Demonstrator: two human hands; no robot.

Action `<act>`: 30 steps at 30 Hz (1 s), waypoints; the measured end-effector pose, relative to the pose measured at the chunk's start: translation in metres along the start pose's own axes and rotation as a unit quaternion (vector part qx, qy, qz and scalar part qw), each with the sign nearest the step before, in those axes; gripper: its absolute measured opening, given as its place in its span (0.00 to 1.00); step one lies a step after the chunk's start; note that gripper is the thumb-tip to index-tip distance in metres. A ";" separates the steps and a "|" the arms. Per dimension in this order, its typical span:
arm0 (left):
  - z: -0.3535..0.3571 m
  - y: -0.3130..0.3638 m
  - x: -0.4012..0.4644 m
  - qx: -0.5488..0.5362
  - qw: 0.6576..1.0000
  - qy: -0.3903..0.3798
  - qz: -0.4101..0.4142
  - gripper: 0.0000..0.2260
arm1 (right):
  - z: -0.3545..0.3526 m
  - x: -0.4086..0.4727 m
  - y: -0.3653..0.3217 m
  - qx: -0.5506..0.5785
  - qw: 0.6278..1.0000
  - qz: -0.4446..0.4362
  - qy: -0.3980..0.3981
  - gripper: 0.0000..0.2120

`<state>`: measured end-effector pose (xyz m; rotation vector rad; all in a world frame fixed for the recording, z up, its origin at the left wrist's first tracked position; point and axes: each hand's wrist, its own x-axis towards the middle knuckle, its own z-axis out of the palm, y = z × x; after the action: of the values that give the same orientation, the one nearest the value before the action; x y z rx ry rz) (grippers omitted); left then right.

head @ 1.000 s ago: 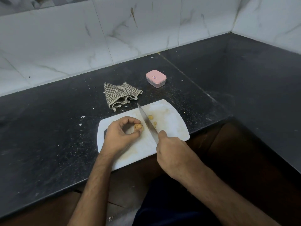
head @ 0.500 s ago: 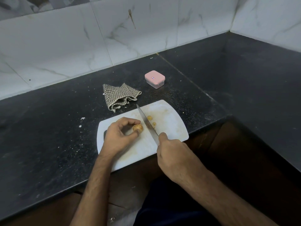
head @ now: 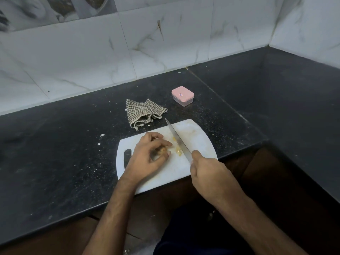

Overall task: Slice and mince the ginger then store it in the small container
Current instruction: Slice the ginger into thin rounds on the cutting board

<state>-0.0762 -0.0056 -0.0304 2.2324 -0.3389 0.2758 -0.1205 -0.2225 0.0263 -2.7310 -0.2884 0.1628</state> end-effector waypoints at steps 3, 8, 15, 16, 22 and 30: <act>0.006 0.000 0.002 0.087 0.996 -0.014 0.034 0.10 | 0.000 -0.002 0.002 0.063 0.998 -0.006 -0.009 0.05; 0.010 0.003 0.003 0.120 0.993 -0.023 0.001 0.15 | -0.003 -0.003 0.003 0.088 0.995 -0.020 -0.033 0.07; 0.006 0.005 0.000 0.160 0.987 -0.002 -0.007 0.17 | -0.007 -0.005 0.009 0.067 0.998 -0.015 -0.007 0.05; 0.006 0.005 0.000 0.167 0.986 -0.012 -0.005 0.18 | -0.009 -0.005 0.011 0.070 0.997 -0.014 -0.011 0.06; 0.008 0.011 0.001 0.233 0.970 -0.072 0.021 0.20 | -0.013 -0.009 0.013 0.133 0.990 -0.027 -0.028 0.08; 0.002 0.005 0.000 0.117 0.990 0.028 -0.071 0.16 | -0.012 -0.013 0.009 0.093 0.994 -0.030 -0.056 0.09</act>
<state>-0.0778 -0.0097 -0.0278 2.4609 -0.1197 0.3140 -0.1293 -0.2376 0.0351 -2.5300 -0.3671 0.3116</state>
